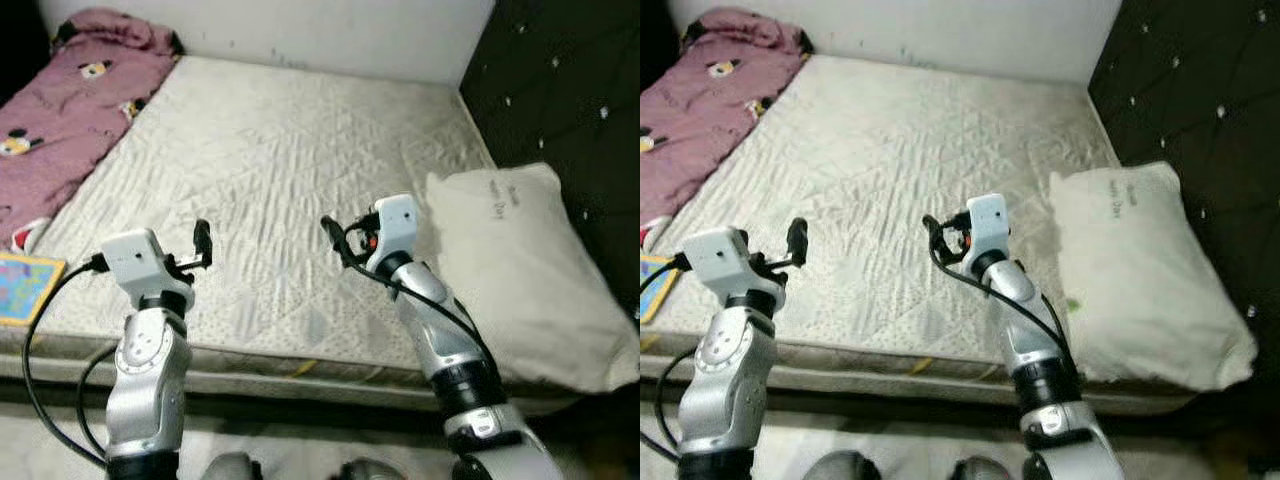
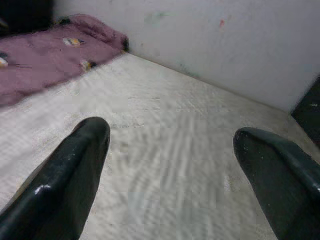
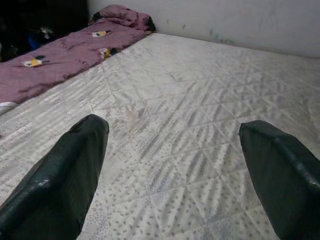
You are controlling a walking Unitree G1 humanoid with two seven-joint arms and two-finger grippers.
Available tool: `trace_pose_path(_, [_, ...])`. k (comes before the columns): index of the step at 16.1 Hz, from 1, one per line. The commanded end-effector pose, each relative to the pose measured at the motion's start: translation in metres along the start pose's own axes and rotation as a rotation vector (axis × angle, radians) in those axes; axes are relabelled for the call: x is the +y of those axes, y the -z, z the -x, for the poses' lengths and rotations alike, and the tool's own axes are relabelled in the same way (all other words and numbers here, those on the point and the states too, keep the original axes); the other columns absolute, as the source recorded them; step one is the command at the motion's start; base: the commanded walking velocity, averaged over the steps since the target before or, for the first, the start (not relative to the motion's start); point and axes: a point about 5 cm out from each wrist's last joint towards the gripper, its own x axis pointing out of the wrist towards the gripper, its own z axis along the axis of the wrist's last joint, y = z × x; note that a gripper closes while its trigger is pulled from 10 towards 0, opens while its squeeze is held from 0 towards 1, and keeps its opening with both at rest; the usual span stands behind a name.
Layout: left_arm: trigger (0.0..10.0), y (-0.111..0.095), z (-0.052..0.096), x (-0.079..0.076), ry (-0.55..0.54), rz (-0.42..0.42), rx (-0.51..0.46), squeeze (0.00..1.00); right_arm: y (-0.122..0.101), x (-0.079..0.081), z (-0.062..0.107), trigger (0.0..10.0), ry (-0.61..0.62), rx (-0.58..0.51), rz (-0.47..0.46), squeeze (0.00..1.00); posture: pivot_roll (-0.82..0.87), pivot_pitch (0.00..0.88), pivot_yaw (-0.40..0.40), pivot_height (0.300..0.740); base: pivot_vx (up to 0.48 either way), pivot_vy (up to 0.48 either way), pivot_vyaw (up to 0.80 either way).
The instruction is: Clean up the room
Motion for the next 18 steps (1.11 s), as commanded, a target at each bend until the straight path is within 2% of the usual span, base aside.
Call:
trace_pose_path(1, [10.0,-0.0012,-0.0005,-0.0025,0.011,-0.004,0.0,0.0,-0.0023,-0.0036,-0.0004,10.0,0.012,-0.005,-0.003,0.0,-0.03,0.0,-0.08,0.74,0.0,0.48,0.0])
trace_pose_path(6, [10.0,-0.0009,-0.0006,-0.002,0.008,-0.005,0.002,0.0,-0.0011,-0.0032,-0.0007,10.0,0.007,0.002,-0.008,0.0,-0.03,0.0,-0.08,0.74,0.0,0.48,0.0])
trace_pose_path(11, [10.0,-0.001,-0.0003,-0.002,0.008,-0.01,0.001,0.0,0.0003,-0.0025,-0.0008,10.0,0.003,0.008,-0.006,0.0,-0.03,0.0,-0.078,0.74,0.0,0.0,0.0])
trace_pose_path(14, [10.0,-0.0002,-0.0008,-0.0025,0.009,-0.005,0.005,0.0,0.0009,-0.0028,-0.0012,10.0,0.003,0.015,-0.004,0.0,-0.03,0.0,-0.08,0.74,0.0,0.48,0.0])
trace_pose_path(18, [10.0,0.0021,-0.0002,-0.0029,0.008,0.001,0.012,0.0,0.0041,-0.0025,-0.0009,10.0,-0.003,0.025,-0.003,0.0,-0.03,0.0,-0.087,0.74,0.0,0.48,-0.35])
